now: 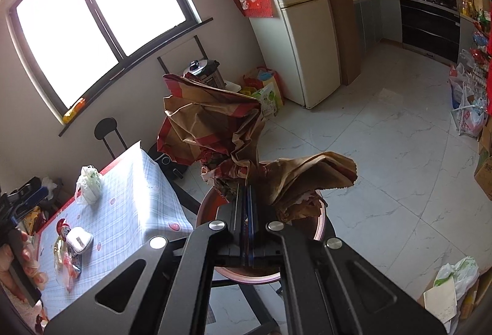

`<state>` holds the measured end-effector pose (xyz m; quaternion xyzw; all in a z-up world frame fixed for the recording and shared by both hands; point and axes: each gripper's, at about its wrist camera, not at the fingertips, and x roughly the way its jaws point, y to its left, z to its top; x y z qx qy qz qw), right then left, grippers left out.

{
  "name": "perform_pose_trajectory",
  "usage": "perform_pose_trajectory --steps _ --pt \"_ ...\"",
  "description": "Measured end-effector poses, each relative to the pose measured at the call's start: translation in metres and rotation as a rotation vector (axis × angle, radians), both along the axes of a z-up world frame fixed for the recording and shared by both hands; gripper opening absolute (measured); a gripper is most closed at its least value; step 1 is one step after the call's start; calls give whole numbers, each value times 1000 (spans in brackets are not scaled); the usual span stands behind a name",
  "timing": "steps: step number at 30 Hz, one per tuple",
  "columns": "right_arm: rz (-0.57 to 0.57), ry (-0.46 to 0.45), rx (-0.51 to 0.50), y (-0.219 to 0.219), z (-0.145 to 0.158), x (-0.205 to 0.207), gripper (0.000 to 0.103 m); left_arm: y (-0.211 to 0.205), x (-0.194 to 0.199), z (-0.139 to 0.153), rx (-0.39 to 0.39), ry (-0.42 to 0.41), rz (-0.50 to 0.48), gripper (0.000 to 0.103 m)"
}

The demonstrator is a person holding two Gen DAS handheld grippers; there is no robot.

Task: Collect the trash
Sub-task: 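Carry the box and paper bags to the bin and release them, then return both tools to the table and reach the right tool to the white sponge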

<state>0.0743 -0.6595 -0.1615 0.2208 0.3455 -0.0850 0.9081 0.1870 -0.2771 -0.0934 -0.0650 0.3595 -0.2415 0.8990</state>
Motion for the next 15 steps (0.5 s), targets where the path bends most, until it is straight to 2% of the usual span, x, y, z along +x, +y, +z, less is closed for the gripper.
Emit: perform_pose_trajectory --steps 5,7,9,13,14,15 --pt "3 31 30 4 -8 20 5 68 -16 8 21 -18 153 97" --pt "8 33 43 6 -8 26 13 92 -21 11 32 -23 206 97" --pt "-8 24 44 9 -3 29 49 113 -27 13 40 -24 245 97" --pt "-4 -6 35 21 10 31 71 151 -39 19 64 -31 314 97" --pt "-11 -4 23 25 13 32 82 159 -44 20 75 -36 332 97" --pt "-13 -6 16 29 15 32 87 167 -48 21 84 -40 348 97"
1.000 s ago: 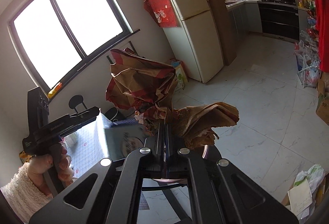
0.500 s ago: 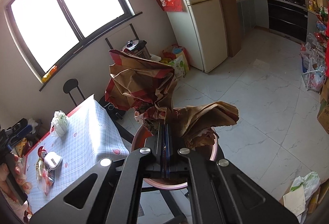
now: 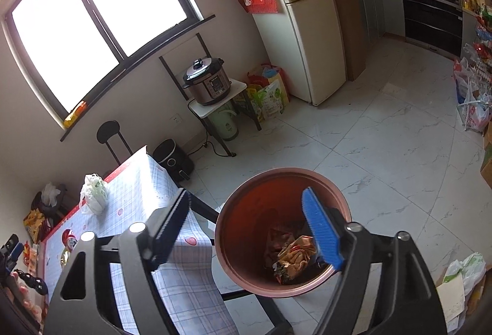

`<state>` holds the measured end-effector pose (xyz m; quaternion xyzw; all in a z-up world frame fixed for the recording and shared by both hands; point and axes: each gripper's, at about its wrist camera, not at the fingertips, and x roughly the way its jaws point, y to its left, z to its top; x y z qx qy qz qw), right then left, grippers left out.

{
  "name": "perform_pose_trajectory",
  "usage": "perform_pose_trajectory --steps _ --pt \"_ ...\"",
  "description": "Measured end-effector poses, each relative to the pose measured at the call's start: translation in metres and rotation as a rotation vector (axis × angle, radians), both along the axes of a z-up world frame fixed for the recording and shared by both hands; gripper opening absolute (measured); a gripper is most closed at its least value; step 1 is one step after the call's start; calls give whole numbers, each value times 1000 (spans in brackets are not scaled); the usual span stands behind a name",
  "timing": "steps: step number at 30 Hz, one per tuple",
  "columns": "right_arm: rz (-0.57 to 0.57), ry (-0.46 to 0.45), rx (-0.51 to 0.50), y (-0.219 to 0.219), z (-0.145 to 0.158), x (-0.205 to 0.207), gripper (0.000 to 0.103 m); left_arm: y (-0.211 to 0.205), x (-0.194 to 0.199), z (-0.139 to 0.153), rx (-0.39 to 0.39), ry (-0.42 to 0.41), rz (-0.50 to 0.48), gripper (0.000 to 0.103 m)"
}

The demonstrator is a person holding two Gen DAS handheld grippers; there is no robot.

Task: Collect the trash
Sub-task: 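Return both tools to the table and reach the right tool to the white sponge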

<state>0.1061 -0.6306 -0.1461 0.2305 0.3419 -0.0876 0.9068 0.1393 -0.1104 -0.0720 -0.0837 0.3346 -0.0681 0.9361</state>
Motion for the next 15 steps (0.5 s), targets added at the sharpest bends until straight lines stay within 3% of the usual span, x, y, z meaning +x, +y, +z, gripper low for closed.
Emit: perform_pose_trajectory --steps 8,15 --pt "49 22 23 41 4 6 96 71 -43 0 60 -29 131 97" --pt "142 65 -21 115 -8 25 97 153 -91 -9 58 -8 287 97"
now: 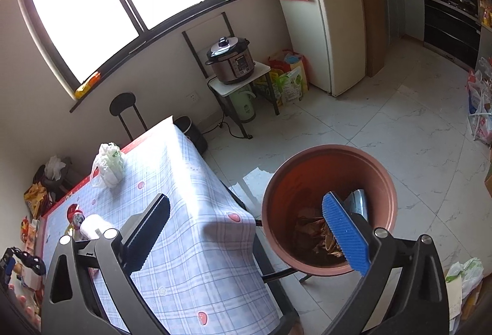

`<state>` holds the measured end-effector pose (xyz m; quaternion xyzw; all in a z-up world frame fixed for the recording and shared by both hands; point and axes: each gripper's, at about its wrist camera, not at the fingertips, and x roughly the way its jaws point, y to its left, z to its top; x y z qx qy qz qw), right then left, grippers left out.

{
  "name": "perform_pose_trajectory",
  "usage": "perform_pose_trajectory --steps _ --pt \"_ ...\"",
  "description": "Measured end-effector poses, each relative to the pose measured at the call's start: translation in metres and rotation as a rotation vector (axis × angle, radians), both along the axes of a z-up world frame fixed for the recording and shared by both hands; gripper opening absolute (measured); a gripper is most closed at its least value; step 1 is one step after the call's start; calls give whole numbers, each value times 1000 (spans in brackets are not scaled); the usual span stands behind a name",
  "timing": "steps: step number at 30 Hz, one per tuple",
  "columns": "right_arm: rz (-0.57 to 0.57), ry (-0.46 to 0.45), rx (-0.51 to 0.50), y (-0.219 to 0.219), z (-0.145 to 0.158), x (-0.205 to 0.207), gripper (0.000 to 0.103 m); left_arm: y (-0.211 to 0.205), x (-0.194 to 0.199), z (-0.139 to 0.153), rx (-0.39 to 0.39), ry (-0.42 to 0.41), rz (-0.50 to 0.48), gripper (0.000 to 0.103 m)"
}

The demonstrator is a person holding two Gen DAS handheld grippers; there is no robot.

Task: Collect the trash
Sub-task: 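Return both tools to the table and reach the right tool to the white sponge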

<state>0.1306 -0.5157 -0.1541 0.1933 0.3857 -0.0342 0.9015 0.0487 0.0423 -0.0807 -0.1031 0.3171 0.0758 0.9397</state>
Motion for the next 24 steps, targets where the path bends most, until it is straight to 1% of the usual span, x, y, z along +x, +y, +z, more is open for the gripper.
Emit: perform_pose_trajectory --steps 4,7,10,13,17,20,24 --pt "95 25 10 56 -8 14 97 51 -25 -11 -9 25 96 97" --pt "185 42 -12 107 -12 25 97 84 -40 -21 -37 37 157 97" --pt "304 50 -45 163 -13 34 97 110 -52 -32 -60 41 191 97" --pt "433 52 -82 220 -15 42 97 130 -58 -44 -93 59 204 97" --pt "572 48 -152 288 -19 53 97 151 -59 -63 -139 80 219 97" --pt "665 52 -187 331 -25 64 97 164 -53 -80 -172 103 218 97" --pt "763 59 -269 380 -41 80 97 181 -40 -103 -215 138 210 97"
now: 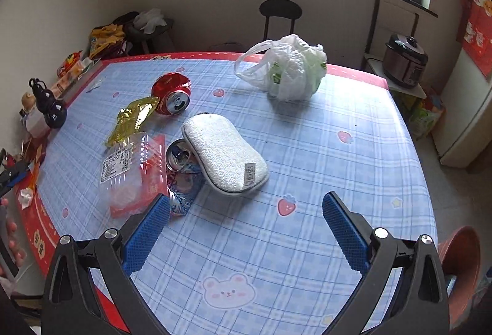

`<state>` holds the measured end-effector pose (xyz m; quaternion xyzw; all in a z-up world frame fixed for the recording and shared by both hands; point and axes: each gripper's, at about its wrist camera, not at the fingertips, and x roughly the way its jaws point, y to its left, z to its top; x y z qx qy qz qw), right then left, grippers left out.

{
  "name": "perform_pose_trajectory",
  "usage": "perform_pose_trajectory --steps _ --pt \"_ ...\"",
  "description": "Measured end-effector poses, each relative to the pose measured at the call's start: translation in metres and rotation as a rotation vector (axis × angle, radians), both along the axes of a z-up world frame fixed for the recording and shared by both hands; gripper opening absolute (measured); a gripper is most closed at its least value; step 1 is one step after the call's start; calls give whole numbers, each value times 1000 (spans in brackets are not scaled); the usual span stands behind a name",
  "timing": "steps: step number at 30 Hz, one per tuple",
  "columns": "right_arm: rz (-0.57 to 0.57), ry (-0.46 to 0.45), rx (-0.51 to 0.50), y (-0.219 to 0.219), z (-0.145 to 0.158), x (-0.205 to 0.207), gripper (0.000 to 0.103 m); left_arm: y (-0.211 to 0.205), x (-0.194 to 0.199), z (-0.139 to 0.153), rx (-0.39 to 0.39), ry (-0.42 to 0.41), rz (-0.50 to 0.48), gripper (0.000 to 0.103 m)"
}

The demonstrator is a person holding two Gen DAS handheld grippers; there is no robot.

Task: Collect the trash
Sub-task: 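Return both tools to the table and reach the right tool to the white sponge, then close the right tool on the white sponge and lift it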

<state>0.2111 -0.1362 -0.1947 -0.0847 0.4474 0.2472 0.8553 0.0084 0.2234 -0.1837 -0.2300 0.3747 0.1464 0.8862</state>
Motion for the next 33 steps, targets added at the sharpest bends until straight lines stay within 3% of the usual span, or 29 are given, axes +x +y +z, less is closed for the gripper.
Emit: perform_pose_trajectory --steps 4,8,12,17,19,21,24,27,33 --pt "66 15 -109 41 -28 19 97 9 18 -19 -30 20 -21 97" --pt "124 39 -215 73 -54 36 90 9 39 -36 -83 34 -67 97" --pt "171 55 -308 96 -75 45 87 5 57 -48 -146 42 -100 97" --pt "192 68 -376 113 -88 55 79 2 74 -55 -157 55 -133 97" --pt "193 85 -385 116 -92 59 76 4 79 -57 -160 58 -135 97" --pt "184 98 -403 118 -96 63 64 6 83 -56 -162 54 -133 97" --pt "167 98 -389 114 -94 66 55 8 86 -56 -170 49 -131 97" --pt "166 108 -345 106 -88 68 52 7 87 -57 -176 53 -132 97" --pt "144 98 -233 88 -63 62 35 4 91 -61 -179 72 -138 97"
